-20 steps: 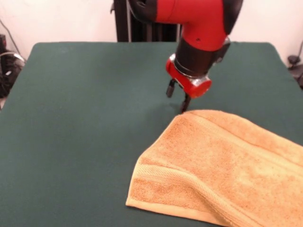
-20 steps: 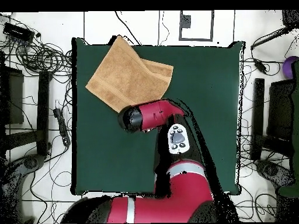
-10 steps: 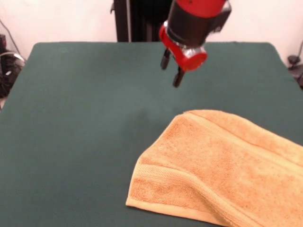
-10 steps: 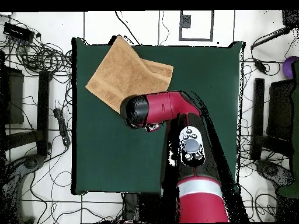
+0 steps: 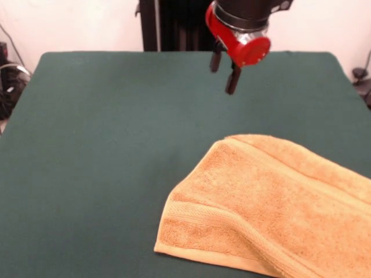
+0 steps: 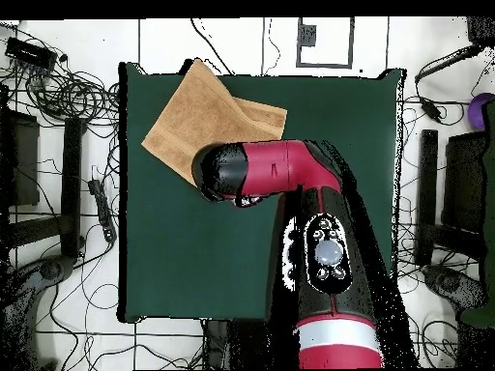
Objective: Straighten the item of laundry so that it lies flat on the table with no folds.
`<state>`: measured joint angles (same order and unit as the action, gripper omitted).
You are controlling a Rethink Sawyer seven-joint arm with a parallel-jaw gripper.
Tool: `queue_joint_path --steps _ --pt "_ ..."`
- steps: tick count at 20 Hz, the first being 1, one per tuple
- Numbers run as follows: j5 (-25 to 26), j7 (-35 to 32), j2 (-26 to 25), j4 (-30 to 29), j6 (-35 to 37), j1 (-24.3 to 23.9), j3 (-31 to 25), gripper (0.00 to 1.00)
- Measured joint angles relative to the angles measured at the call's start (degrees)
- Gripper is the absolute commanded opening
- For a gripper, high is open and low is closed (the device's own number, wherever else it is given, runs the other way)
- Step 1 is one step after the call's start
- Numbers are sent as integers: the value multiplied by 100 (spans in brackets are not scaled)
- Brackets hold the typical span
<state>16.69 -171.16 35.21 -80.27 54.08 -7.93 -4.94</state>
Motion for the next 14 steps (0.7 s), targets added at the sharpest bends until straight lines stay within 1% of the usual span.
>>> queue_joint_path --steps 6,7,10,12,14 --pt "-12 0 -179 48 -767 61 -2 100" --pt "-12 0 -267 61 -995 80 -1 100" --pt "-14 0 -432 82 -1354 119 3 100" --pt "-15 0 -607 113 -1668 182 17 100" --pt "-48 0 -914 187 -2068 308 83 100"
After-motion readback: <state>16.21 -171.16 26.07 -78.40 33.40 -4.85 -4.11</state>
